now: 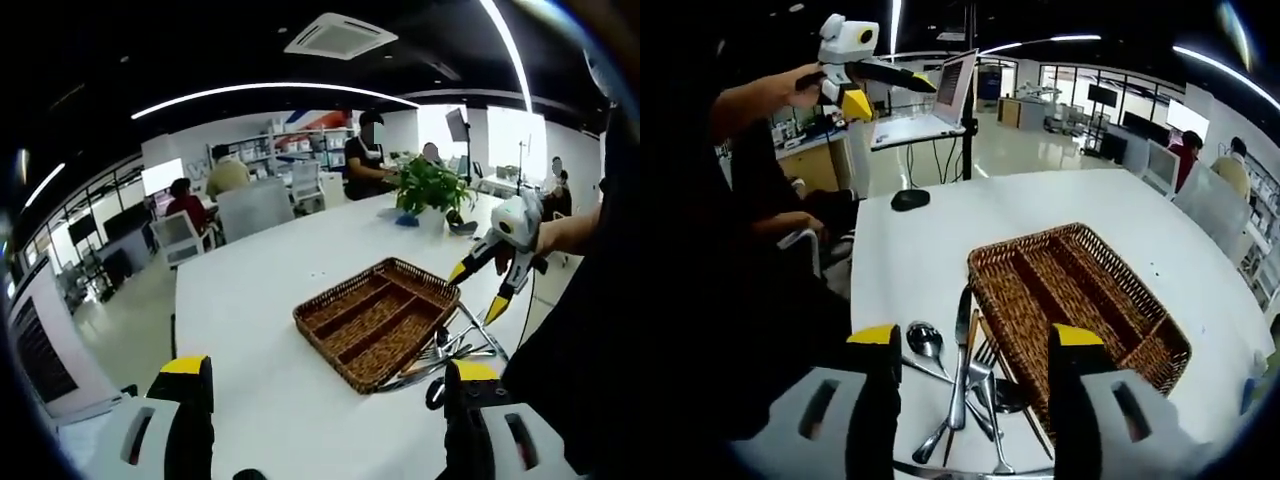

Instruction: Arrange the knives, forks, and spoons in their matching storage slots by inserting each utensil handle-first until every utensil is classified and aligned in the correct compartment

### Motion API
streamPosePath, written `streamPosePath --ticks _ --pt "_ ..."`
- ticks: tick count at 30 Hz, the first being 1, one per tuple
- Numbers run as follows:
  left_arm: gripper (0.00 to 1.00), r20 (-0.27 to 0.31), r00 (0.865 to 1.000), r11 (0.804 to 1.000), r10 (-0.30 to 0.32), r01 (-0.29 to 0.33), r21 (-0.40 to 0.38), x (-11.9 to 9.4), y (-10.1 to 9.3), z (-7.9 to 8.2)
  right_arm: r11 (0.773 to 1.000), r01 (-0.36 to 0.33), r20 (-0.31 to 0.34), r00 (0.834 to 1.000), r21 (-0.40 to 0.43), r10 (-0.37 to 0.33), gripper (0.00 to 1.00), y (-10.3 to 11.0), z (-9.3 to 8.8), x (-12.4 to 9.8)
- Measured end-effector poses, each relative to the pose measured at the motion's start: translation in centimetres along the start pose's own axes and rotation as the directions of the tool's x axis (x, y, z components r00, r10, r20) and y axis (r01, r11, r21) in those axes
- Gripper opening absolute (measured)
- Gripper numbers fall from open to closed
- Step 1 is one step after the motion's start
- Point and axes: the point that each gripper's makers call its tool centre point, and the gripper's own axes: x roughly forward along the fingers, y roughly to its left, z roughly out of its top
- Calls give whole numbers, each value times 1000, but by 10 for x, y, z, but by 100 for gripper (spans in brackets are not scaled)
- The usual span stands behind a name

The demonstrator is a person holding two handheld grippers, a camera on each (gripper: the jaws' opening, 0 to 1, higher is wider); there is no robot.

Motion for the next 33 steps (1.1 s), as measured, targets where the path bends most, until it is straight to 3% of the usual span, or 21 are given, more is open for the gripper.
streamPosePath --ticks 17,23,33 --pt "100 -13 1000 1000 17 -17 -12 -6 8 -8 999 -49 -42 998 24 50 40 7 -22 37" --pt "100 -17 1000 1000 12 -12 -14 -4 9 -10 998 -56 -83 995 39 59 36 11 -44 54" --pt "100 -24 1000 1000 5 -6 -18 -2 10 -13 993 -84 -146 985 79 95 22 18 -70 75"
